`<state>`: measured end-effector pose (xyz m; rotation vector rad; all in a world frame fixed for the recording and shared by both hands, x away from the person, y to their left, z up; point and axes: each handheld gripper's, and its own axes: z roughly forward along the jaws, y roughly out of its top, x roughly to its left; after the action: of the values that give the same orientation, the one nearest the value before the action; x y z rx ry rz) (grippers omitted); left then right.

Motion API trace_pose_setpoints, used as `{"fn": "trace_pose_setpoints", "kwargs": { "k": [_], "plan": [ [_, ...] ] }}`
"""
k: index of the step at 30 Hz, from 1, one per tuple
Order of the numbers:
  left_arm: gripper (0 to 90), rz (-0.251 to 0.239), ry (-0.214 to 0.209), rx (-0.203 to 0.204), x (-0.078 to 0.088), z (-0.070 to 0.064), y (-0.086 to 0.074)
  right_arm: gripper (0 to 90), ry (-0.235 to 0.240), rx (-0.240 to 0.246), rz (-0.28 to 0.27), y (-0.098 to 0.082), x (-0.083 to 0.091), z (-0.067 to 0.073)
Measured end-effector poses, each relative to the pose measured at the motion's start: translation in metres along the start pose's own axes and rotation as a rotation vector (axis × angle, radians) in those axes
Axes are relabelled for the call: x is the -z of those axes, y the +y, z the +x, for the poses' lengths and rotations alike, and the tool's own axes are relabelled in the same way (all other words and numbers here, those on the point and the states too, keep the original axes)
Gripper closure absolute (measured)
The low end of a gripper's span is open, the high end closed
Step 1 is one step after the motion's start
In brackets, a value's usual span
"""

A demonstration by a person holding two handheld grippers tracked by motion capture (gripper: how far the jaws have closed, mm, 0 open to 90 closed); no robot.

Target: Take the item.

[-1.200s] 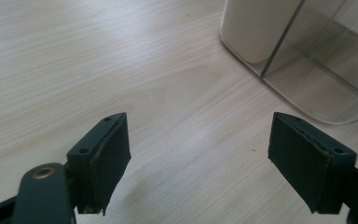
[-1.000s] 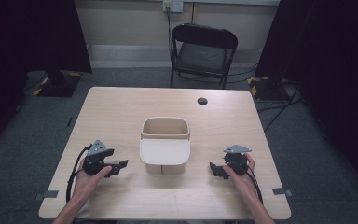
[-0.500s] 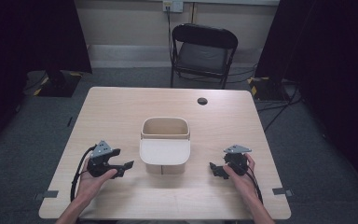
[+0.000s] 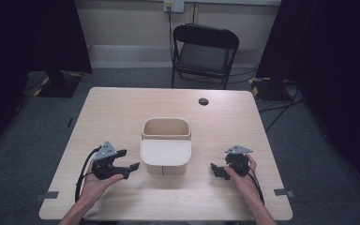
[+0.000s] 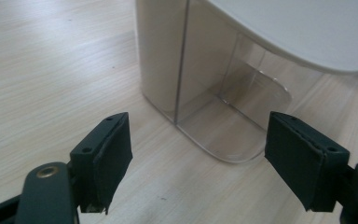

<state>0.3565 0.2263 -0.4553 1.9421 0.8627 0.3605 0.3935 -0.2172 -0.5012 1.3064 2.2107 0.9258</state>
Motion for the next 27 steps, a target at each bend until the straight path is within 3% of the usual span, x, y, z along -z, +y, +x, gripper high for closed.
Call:
{"fn": "trace_pose_setpoints", "kwargs": {
  "k": [9,21,23,27],
  "plan": [
    [21.8,0.0,-0.046,-0.021,-0.004,-0.006,0.003,4.5,0.0,0.0,0.0,0.0,0.0,0.0],
    [21.8,-0.015,-0.058,-0.054,-0.009,-0.015,0.009,4.5,0.0,0.0,0.0,0.0,0.0,0.0],
    [21.8,-0.02,-0.068,-0.04,-0.01,-0.016,0.01,4.5,0.0,0.0,0.0,0.0,0.0,0.0],
    [21.7,-0.023,-0.068,-0.049,-0.01,-0.017,0.01,4.5,-0.001,0.0,0.0,0.0,0.0,0.0]
  ]
}}
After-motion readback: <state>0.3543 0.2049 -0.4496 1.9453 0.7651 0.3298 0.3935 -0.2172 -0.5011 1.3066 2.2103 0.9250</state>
